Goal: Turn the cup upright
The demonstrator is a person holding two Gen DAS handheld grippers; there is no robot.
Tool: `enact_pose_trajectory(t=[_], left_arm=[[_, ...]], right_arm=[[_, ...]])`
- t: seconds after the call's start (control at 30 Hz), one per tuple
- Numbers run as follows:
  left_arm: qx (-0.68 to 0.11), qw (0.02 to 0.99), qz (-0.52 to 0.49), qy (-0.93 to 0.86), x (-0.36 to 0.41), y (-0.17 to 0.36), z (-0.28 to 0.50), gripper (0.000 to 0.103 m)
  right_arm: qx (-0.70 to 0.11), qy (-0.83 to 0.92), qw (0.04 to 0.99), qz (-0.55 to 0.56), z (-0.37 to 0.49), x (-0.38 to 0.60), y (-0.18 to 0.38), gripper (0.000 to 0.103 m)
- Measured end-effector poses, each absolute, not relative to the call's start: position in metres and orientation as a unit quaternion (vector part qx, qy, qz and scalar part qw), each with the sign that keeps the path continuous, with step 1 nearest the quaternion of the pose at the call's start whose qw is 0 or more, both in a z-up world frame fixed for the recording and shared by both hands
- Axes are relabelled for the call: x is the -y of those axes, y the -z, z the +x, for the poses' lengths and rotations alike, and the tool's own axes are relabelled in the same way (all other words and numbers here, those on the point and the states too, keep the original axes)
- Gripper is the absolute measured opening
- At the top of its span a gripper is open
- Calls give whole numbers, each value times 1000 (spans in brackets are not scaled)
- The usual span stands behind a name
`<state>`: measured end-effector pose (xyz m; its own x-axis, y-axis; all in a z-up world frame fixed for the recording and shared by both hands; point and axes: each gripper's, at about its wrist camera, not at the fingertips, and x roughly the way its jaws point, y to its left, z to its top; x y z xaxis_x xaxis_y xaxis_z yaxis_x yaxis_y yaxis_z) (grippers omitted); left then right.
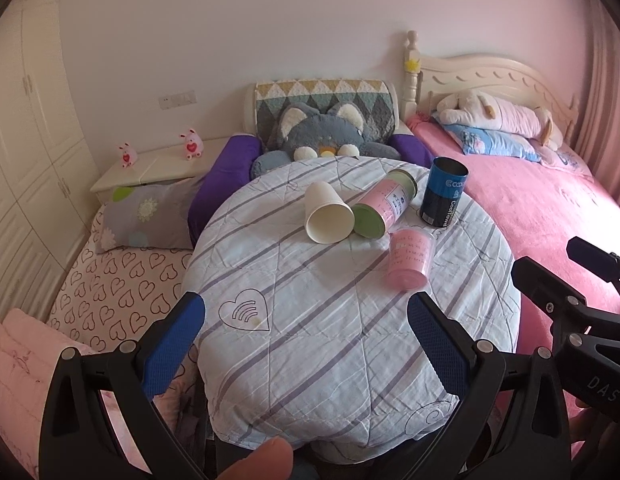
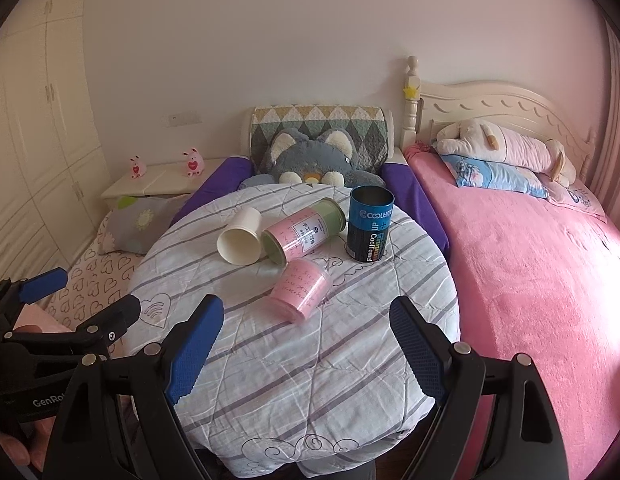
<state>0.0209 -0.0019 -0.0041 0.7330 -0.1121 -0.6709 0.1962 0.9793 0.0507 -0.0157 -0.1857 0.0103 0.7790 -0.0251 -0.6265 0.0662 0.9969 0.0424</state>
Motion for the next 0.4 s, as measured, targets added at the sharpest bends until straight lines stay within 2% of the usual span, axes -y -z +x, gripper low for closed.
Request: enact_pose_trajectory(t=[0.4], left_arm=[[-353,931,52,81,0,2,16,102]], right_arm=[[-333,24,942,35,-22,183,-11,86]])
